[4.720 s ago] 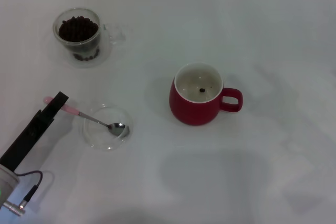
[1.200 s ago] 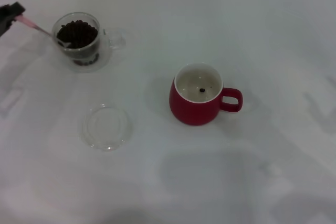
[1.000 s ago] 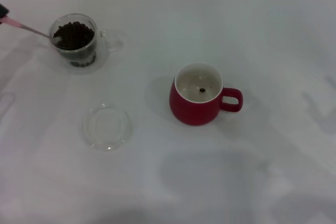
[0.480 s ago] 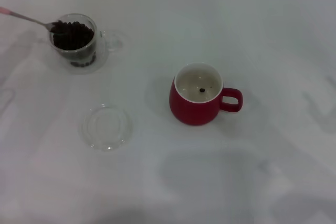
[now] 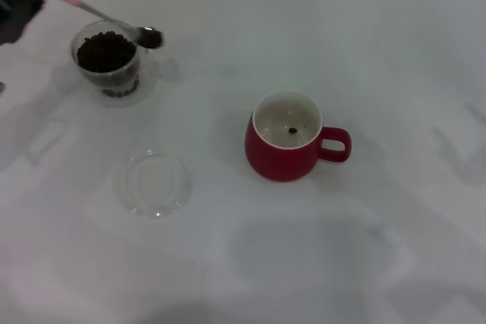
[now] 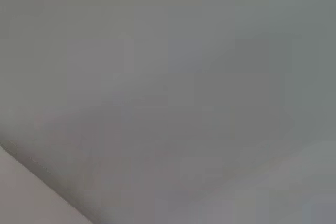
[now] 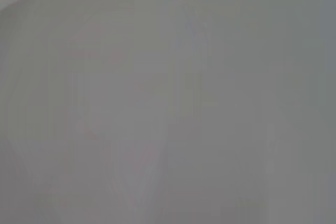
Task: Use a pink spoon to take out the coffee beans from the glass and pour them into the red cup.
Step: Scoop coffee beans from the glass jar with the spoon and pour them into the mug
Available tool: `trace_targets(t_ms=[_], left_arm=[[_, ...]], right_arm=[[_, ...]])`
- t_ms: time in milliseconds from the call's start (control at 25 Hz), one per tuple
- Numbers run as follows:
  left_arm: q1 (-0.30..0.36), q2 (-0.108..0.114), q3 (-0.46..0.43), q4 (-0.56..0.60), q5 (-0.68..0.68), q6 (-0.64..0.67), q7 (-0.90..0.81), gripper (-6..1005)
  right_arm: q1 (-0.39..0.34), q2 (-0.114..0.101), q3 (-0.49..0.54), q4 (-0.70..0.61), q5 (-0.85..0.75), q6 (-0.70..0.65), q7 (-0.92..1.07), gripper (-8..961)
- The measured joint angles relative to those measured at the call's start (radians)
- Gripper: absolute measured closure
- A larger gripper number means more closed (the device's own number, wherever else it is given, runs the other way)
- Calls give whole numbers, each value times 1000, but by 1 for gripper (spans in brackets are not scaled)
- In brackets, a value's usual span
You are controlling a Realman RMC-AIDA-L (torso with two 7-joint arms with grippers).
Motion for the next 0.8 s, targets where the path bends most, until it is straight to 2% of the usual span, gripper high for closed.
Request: trace_targets(t_ms=[80,280,440,480,640,800], left_arm=[[-9,0,18,-5,1,9,-3,865],[-66,-6,134,-17,3,49,-18,866],[-87,-9,180,-17,4,54,-19,867],[-110,-9,228,-17,3,58,-19,867],[-134,-9,278,-10,4,59,-22,867],[-169,3,303,-4,18,58,-31,867]], right_arm=[[2,0,0,-1,0,1,-1,240],[5,-2,2,-3,0,1,-4,241],[6,-3,3,-5,0,1,-7,242],[6,-3,3,-5,0,1,-7,242],[7,-5,4,-6,0,1,-7,242],[7,-6,5,-6,0,1,-7,242]])
